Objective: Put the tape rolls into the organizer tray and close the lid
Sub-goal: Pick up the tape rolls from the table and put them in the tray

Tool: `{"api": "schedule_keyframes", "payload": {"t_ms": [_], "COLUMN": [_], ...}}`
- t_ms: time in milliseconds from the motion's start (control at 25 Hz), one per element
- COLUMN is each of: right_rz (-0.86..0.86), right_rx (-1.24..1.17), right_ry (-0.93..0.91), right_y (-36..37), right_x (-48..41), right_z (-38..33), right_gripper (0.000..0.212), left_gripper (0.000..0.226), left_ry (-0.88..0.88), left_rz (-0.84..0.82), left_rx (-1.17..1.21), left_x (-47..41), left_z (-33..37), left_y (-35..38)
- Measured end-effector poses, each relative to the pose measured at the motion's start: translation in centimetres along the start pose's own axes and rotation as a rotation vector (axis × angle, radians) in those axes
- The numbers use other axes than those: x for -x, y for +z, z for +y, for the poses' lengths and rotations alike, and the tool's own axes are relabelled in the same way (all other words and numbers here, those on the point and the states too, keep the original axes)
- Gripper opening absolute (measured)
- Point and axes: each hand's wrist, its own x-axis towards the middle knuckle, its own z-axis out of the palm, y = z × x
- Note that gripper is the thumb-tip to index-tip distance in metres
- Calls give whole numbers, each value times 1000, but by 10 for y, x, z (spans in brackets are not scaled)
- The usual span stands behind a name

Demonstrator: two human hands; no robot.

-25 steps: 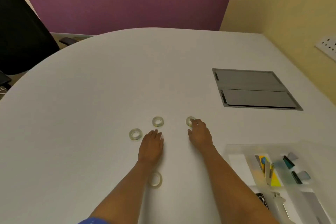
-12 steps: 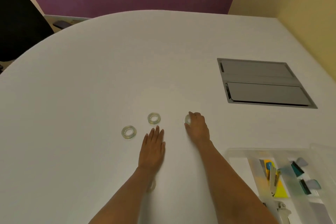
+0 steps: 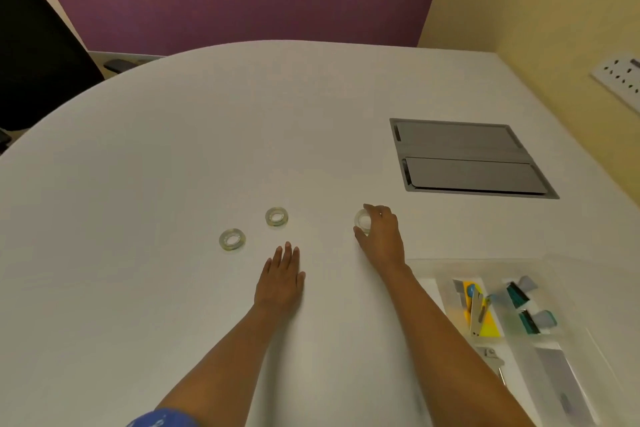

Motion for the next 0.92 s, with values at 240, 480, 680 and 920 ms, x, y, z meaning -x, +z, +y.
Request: {"api": "schedule_keyframes", "payload": {"t_ms": [240,480,680,920], "right_rz": [68,54,-118,-146], "right_rx": [-26,55,149,122], "right_ry": [41,167,219,229], "right_y": [-39,-50,-40,-32], "right_x": [46,84,92,86], "right_z": [29,59,77,81], "right_gripper": [51,50,53,53], "left_gripper": [64,53,53,53], "left_ry": [-14,-12,-19,-45], "left_rz": [26,35,47,65], "left_rx": [-53,-69,-64,-44], "left_x": [31,48,51,48], "left_z": [18,26,29,31], "left_y": [12,18,21,26]}}
